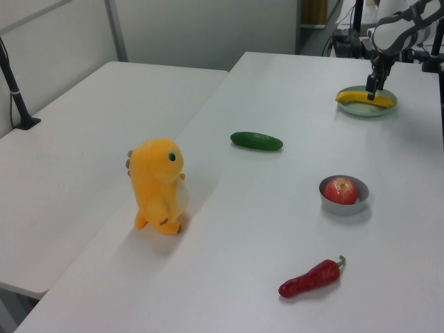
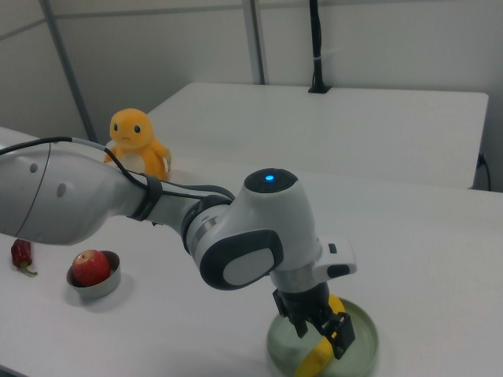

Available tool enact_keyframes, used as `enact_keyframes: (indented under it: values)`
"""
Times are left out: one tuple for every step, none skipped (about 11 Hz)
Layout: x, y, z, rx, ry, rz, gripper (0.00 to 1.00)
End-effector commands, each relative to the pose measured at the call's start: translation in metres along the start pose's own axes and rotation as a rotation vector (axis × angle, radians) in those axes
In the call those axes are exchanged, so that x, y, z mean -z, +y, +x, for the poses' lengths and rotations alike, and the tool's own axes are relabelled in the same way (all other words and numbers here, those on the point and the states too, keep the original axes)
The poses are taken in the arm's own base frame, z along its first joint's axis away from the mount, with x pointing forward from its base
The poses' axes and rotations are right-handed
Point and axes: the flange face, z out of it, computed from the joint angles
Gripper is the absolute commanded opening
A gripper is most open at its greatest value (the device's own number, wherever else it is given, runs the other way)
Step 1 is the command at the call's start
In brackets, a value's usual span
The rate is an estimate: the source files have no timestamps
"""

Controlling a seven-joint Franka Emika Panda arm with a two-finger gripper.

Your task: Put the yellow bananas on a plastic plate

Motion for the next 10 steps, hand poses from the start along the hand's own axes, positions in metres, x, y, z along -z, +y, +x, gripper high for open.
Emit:
enact_keyframes:
  values:
    - [0.017, 0.003, 0.003, -0.013, -0.009, 0.031, 1.00]
    - [0.033, -0.003, 0.007, -0.007, -0.017, 0.051, 1.00]
    - [0.055, -0.005, 0.013, -0.025, -0.025, 0.070, 1.00]
    - [0.086, -0.006, 0.021, -0.063, -0.045, 0.090, 1.00]
    - [0.118, -0.009, 0.032, -0.088, -0.067, 0.105, 1.00]
    - [0.148, -0.027, 0.044, -0.080, -0.084, 0.117, 1.00]
    - [0.176, -0.044, 0.051, -0.091, -0.082, 0.127, 1.00]
    - [0.206, -0.061, 0.055, -0.098, -0.068, 0.139, 1.00]
    - [0.235, -0.078, 0.053, -0.097, -0.062, 0.156, 1.00]
    - [0.260, -0.105, 0.053, -0.083, -0.064, 0.181, 1.00]
